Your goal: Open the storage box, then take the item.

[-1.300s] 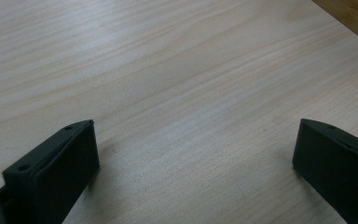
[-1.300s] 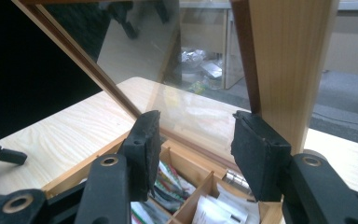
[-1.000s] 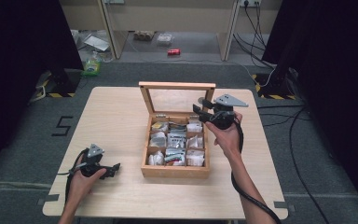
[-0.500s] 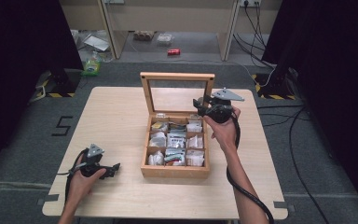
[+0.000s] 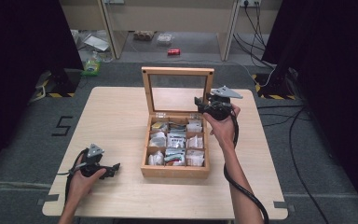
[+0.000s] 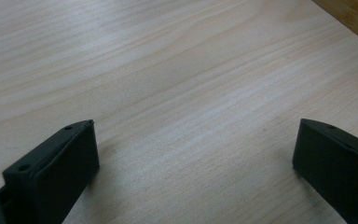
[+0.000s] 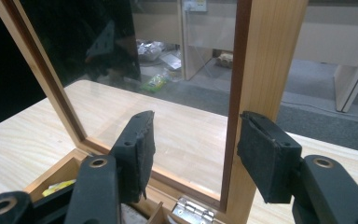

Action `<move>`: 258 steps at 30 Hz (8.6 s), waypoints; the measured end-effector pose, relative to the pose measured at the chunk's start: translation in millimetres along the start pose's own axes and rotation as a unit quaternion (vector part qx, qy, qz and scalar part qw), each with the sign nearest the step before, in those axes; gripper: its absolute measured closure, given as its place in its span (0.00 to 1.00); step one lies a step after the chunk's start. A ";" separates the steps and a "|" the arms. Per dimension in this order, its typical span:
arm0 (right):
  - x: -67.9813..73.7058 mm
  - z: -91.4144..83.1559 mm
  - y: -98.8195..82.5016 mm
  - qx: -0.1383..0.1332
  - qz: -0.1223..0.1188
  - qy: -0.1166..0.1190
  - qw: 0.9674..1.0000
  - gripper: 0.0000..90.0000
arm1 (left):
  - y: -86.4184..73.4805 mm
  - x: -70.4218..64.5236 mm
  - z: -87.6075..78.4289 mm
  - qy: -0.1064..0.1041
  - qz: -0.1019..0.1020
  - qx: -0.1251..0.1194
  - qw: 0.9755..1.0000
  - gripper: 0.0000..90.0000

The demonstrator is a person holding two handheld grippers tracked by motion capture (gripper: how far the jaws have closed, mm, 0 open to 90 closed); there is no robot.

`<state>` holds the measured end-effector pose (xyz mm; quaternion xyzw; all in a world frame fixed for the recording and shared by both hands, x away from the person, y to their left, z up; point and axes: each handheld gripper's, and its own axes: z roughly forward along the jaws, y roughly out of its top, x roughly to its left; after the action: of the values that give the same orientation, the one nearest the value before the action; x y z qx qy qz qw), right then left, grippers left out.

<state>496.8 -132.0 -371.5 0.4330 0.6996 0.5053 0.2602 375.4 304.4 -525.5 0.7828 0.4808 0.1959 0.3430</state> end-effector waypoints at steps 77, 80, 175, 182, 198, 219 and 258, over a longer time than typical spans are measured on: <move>35.2 -54.8 -86.1 0.103 -0.018 0.087 0.991 0.49 | 0.0 -0.1 0.0 0.000 0.000 0.000 1.000 0.00; 28.5 -54.8 -89.5 0.110 -0.013 0.082 0.990 0.50 | 0.0 0.0 0.0 0.000 0.000 0.000 1.000 0.00; 15.1 -63.2 -75.3 0.050 0.017 0.114 0.992 0.98 | -0.5 -0.4 -0.5 0.002 0.000 0.000 1.000 0.00; 10.6 -67.8 -72.3 0.042 0.021 0.110 0.993 0.98 | -0.5 -0.4 -0.5 0.002 0.000 0.000 1.000 0.00; -7.0 -76.9 -69.9 0.030 0.035 0.089 0.995 0.98 | -0.5 -0.4 -0.5 0.002 0.000 0.000 1.000 0.00; -38.6 -80.7 -80.7 0.032 0.061 0.042 0.997 0.98 | -0.5 -0.5 -0.5 0.002 -0.001 0.000 1.000 0.00; -46.0 -59.4 -117.4 0.099 0.063 0.022 0.993 0.98 | -0.5 -0.5 -0.5 0.002 -0.001 0.000 1.000 0.00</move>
<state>431.4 -214.0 -463.3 0.4886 0.7230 0.4587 0.1678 374.5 304.3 -525.5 0.7820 0.4819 0.1970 0.3426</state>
